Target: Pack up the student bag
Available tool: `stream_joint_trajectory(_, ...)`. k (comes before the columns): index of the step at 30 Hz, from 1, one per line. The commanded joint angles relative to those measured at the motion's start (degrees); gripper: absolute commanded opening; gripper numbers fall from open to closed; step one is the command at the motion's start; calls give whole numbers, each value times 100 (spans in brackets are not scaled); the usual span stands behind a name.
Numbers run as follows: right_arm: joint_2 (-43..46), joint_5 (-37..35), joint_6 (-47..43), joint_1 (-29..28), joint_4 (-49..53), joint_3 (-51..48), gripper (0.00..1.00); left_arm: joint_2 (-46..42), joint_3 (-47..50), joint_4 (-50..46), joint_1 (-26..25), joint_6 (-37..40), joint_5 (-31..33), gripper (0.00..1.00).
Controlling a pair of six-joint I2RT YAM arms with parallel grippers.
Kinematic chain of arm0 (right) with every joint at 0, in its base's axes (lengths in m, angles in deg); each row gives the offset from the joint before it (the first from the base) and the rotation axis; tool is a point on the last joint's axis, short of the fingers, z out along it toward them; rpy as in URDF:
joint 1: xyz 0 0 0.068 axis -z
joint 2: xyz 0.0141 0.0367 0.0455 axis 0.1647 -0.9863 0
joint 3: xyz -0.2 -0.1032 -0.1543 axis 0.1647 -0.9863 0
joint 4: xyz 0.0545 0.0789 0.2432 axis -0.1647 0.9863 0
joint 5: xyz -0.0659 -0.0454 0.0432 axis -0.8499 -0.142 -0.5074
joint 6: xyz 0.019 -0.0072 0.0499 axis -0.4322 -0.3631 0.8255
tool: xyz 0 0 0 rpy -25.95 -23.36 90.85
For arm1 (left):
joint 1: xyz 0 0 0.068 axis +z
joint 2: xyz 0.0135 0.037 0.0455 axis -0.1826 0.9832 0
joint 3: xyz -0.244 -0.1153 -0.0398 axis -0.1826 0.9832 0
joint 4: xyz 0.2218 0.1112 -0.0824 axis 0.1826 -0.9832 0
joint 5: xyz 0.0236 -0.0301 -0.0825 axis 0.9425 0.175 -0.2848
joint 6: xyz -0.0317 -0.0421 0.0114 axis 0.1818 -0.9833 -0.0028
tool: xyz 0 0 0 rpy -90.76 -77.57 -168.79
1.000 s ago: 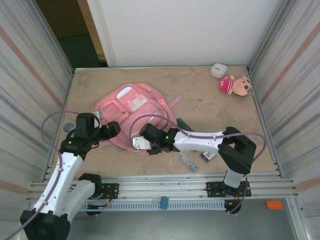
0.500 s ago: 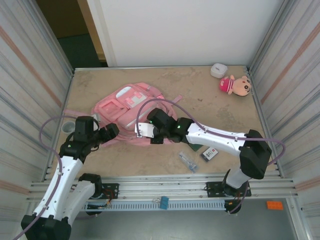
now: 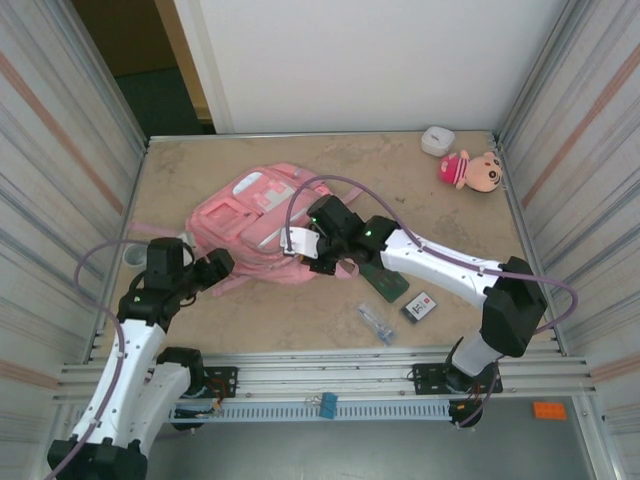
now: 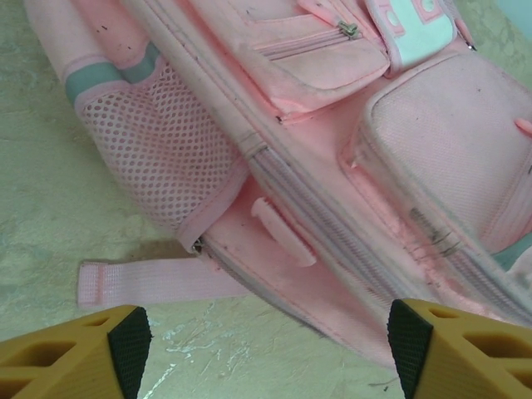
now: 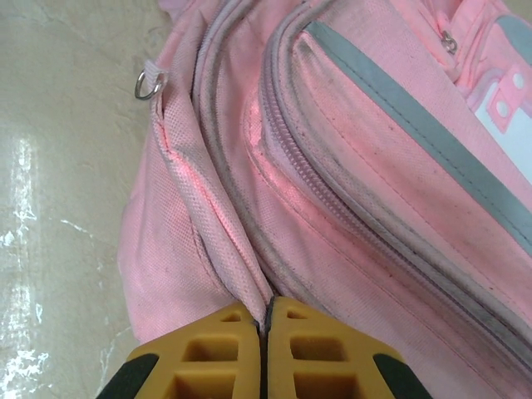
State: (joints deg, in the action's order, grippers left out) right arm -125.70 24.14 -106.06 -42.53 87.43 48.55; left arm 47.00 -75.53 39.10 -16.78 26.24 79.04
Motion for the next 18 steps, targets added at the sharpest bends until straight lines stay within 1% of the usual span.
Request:
stream_joint_trajectory(1, 252, 311, 176, 199, -95, 515, 0, -282, 295, 396, 77, -133, -172, 76)
stream_joint_trajectory(7, 259, 640, 228, 334, 54, 744, 0, -518, 903, 1029, 72, -281, -251, 71)
stream_joint_trajectory(11, 202, 546, 310, 348, 172, 923, 0, -476, 1337, 1602, 72, -273, -562, 67)
stream_joint_trajectory(13, 177, 494, 359, 351, 235, 1014, 0, -414, 1485, 1827, 72, -241, -664, 63)
stream_joint_trajectory(18, 76, 391, 495, 391, 347, 1261, 0, -241, 1653, 2134, 75, -231, -625, 58)
